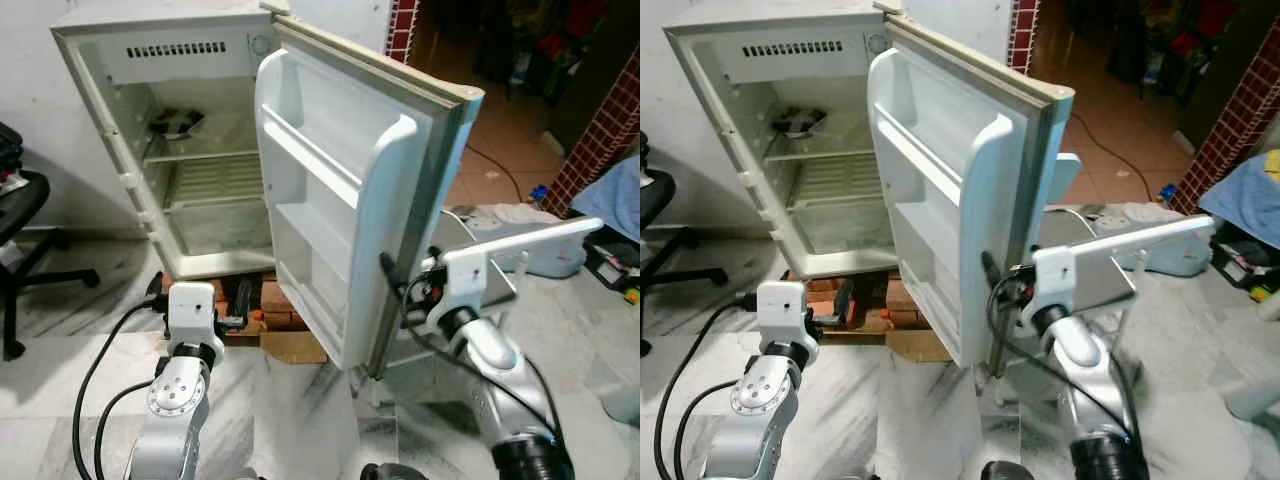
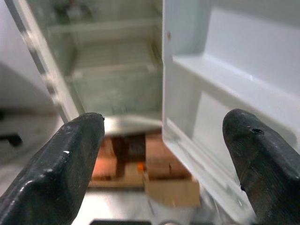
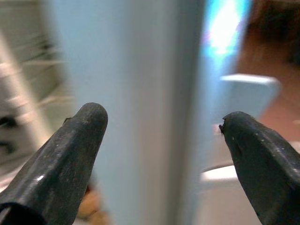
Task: Restocking fridge
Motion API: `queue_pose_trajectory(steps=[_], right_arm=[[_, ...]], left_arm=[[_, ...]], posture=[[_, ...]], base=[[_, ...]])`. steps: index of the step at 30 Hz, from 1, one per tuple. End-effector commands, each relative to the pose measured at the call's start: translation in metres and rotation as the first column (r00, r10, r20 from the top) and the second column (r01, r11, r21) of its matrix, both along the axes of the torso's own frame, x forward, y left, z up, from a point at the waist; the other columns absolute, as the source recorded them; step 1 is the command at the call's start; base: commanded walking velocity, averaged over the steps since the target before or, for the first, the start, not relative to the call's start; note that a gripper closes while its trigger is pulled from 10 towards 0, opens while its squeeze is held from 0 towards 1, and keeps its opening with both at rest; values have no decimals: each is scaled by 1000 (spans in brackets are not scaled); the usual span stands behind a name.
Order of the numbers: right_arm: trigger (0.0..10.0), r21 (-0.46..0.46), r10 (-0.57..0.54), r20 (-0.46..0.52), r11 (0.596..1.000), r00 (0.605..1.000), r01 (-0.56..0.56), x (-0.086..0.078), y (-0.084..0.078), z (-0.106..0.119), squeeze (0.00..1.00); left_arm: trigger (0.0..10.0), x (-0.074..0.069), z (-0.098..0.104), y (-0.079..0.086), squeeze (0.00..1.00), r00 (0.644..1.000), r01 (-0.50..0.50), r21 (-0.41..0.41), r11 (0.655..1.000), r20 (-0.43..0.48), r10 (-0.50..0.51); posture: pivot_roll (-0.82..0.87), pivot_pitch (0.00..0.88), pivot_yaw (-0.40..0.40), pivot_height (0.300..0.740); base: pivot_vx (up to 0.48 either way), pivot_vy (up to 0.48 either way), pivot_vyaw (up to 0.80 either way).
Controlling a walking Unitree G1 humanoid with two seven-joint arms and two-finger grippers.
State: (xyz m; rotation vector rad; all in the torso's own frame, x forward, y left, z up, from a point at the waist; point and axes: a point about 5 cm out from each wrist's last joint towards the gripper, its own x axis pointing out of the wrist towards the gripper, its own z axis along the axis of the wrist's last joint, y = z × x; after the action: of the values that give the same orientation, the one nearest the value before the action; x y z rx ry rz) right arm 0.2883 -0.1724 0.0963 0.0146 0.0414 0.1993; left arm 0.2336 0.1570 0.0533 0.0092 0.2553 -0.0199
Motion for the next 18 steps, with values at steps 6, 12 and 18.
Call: queue_pose_trajectory(steps=[6, 12, 18], right_arm=[[10000, -8, -82, 83, 997, 993, 83, 22, -14, 23, 0], [10000, 92, -26, 129, 996, 991, 14, 45, -2, 47, 0], [10000, 292, 297, 224, 888, 928, -355, 54, 44, 88, 0]], left_arm=[[10000, -7, -16, -5, 0, 990, 58, -15, 998, -129, -59], [10000, -7, -20, -10, 0, 981, 99, -19, 995, -166, -100], [10000, -7, -21, -14, 0, 972, 133, -26, 991, -191, -135]], posture=[[85, 0, 3, 740], [87, 0, 3, 740], [95, 0, -4, 740]], base=[[0, 0, 0], [0, 0, 0], [0, 0, 0]])
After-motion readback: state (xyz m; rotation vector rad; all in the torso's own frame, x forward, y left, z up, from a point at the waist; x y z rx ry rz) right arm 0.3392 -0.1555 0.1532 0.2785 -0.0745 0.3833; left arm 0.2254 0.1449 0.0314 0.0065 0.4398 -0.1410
